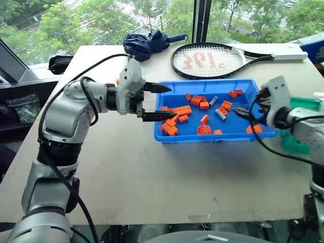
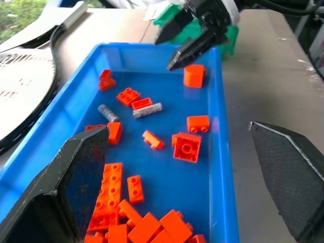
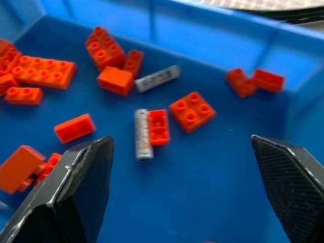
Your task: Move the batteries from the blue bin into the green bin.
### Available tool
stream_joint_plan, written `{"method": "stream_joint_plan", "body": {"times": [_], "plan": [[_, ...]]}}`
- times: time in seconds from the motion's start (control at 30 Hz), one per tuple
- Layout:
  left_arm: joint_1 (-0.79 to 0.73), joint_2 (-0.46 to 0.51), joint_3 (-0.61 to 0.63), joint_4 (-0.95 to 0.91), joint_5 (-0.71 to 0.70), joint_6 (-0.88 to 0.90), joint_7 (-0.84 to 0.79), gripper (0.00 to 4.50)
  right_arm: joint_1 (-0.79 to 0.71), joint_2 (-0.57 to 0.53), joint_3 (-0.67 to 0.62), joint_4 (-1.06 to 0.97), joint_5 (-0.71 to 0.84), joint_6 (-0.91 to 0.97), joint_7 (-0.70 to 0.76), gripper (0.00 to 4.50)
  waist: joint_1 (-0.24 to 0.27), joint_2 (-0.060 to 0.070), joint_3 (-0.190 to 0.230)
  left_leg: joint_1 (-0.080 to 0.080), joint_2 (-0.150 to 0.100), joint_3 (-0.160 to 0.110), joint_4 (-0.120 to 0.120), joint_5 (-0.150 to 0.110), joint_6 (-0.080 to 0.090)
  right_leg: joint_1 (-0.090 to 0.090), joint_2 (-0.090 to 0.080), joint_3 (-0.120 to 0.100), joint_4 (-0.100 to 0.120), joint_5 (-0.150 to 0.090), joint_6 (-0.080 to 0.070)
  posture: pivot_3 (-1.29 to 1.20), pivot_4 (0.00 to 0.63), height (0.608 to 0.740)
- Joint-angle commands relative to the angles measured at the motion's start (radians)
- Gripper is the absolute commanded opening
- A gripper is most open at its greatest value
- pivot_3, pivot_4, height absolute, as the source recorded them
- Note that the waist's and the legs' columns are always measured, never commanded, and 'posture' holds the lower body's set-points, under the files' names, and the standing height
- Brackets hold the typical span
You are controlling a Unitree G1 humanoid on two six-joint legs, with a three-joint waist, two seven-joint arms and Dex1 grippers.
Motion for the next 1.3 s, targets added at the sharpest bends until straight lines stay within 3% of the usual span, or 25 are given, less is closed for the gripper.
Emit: {"method": "stream_joint_plan", "body": {"times": [0.03, 0.43, 0.47, 0.5, 0.73, 1.17, 1.3], "plan": [[0.011, 0.027, 0.047, -0.042, -0.011, -0.007, 0.0, 4.5, -0.032, 0.02, 0.03, 0.063, -0.015, -0.033, -0.011, 4.35, 0.001, 0.0, 0.0, 0.0, 0.0, 0.0, 0.0, 0.0, 0.0, 0.0, -0.001, 0.0, 0.0, 0.0, 0.0, 0.0, 0.15, 0.74], [0.057, 0.064, 0.098, -0.102, -0.022, 0.039, 0.039, 4.5, -0.104, 0.09, 0.198, 0.299, -0.111, -0.194, 0.012, 4.35, -0.009, 0.0, 0.0, 0.0, 0.0, 0.0, 0.0, 0.0, 0.0, -0.001, 0.0, 0.0, 0.001, 0.0, 0.0, 0.0, 0.15, 0.74], [0.059, 0.068, 0.098, -0.1, -0.017, 0.036, 0.043, 4.5, -0.105, 0.092, 0.203, 0.304, -0.115, -0.201, 0.015, 3.85, -0.009, 0.0, 0.0, 0.0, 0.0, 0.0, -0.001, 0.0, 0.0, -0.001, 0.0, 0.0, 0.001, 0.0, 0.0, 0.0, 0.15, 0.74], [0.06, 0.072, 0.098, -0.097, -0.013, 0.033, 0.043, 4.5, -0.104, 0.092, 0.207, 0.305, -0.118, -0.204, 0.018, 3.66, -0.009, 0.0, 0.0, 0.0, 0.0, 0.0, -0.001, 0.0, 0.0, -0.001, 0.0, 0.0, 0.001, 0.0, 0.0, 0.0, 0.15, 0.74], [0.059, 0.077, 0.088, -0.087, -0.012, 0.024, 0.038, 4.5, -0.095, 0.07, 0.213, 0.276, -0.132, -0.198, 0.03, 0.06, -0.008, 0.0, 0.0, 0.0, 0.0, 0.0, 0.0, 0.0, 0.0, -0.001, 0.0, 0.0, 0.001, 0.0, 0.0, 0.0, 0.15, 0.74], [0.025, 0.053, 0.061, -0.045, -0.001, -0.006, 0.017, 4.5, -0.101, 0.05, 0.19, 0.168, -0.118, -0.181, 0.042, 0.06, -0.008, 0.0, 0.0, 0.0, 0.0, 0.0, -0.001, 0.0, 0.0, -0.001, 0.0, 0.0, 0.001, 0.0, 0.0, 0.0, 0.15, 0.74], [0.022, 0.053, 0.06, -0.043, 0.002, -0.011, 0.013, 4.5, -0.13, 0.157, 0.188, 0.193, -0.126, -0.179, -0.023, 1.75, -0.012, 0.0, 0.0, 0.0, 0.0, 0.0, -0.001, 0.0, 0.0, -0.001, 0.001, 0.0, 0.001, 0.0, 0.0, 0.0, 0.15, 0.74]]}}
